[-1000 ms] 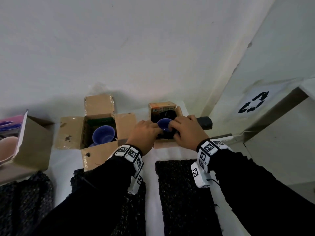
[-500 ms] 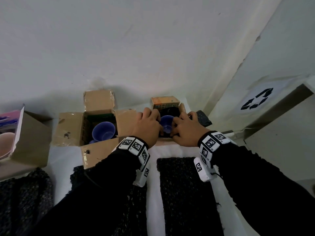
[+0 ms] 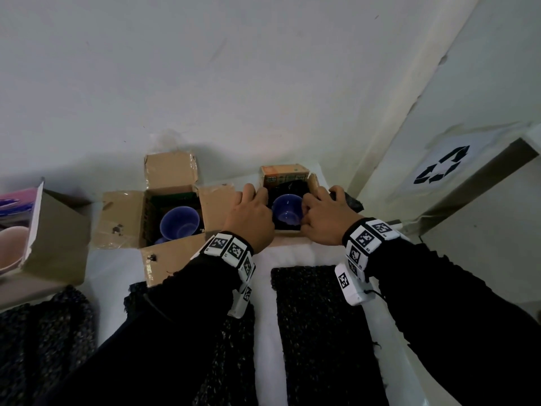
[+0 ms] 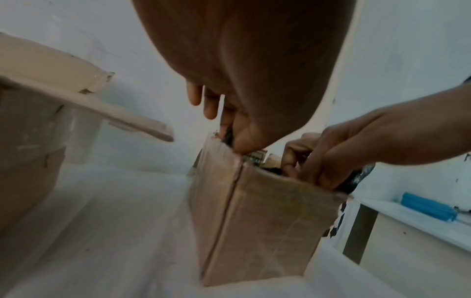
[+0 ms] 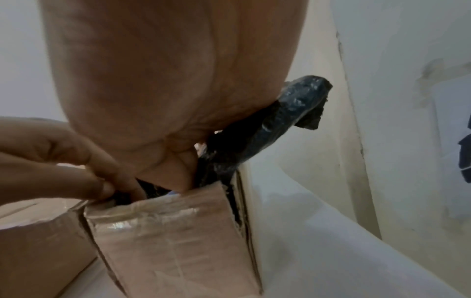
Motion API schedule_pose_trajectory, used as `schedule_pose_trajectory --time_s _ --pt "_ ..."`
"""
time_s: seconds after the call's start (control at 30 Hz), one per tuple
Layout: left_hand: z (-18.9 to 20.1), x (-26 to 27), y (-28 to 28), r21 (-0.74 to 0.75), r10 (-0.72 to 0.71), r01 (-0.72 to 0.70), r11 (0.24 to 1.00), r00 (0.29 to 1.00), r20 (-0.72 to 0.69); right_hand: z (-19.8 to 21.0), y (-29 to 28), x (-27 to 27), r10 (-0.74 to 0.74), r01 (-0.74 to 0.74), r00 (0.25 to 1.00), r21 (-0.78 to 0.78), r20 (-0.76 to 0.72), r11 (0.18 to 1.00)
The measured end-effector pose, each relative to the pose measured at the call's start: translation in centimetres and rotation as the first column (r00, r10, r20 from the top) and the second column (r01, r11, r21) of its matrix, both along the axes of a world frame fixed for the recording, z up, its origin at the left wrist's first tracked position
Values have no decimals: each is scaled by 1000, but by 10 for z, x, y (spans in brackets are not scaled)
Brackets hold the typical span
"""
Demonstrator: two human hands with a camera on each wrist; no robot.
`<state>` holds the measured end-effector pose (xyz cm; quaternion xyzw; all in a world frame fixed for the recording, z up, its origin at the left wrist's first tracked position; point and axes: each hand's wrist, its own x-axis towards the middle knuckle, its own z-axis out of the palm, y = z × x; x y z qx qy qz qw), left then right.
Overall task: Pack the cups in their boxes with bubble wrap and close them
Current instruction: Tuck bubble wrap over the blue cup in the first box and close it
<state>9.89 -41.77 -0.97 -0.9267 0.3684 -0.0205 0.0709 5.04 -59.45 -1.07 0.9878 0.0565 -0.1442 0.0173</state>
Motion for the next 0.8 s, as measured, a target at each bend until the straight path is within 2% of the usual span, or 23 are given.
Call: schedule_pose_trajectory --time_s 0.07,0.13,0.2,0.23,0.3,0.4,0.5,0.63,0.8 --pt "4 -2 -6 83 15 -12 997 999 -33 6 1 2 62 -63 998 -35 -24 997" --pt "9 -1 -11 117 27 -23 993 999 -31 12 1 5 87 -85 996 -59 26 995" --pt "15 2 -10 67 68 -66 996 997 -33 16 0 6 -35 41 993 -46 112 998" --pt "16 5 -8 31 104 -102 994 994 -45 16 -1 6 -103 107 988 -25 116 994" --pt "16 6 -6 8 143 -143 990 988 -55 14 -1 6 -147 147 986 5 80 989" --pt "15 3 -11 72 114 -112 991 993 -21 12 6 7 -93 102 990 -77 109 992" --pt "10 1 -15 80 79 -74 994 995 -60 12 15 9 6 29 987 -217 160 976" --pt "10 3 -12 137 29 -10 990 991 -134 11 21 12 2 20 997 -282 78 959" --pt "4 8 -7 160 36 -7 987 984 -176 22 15 22 -71 40 987 -209 -142 977"
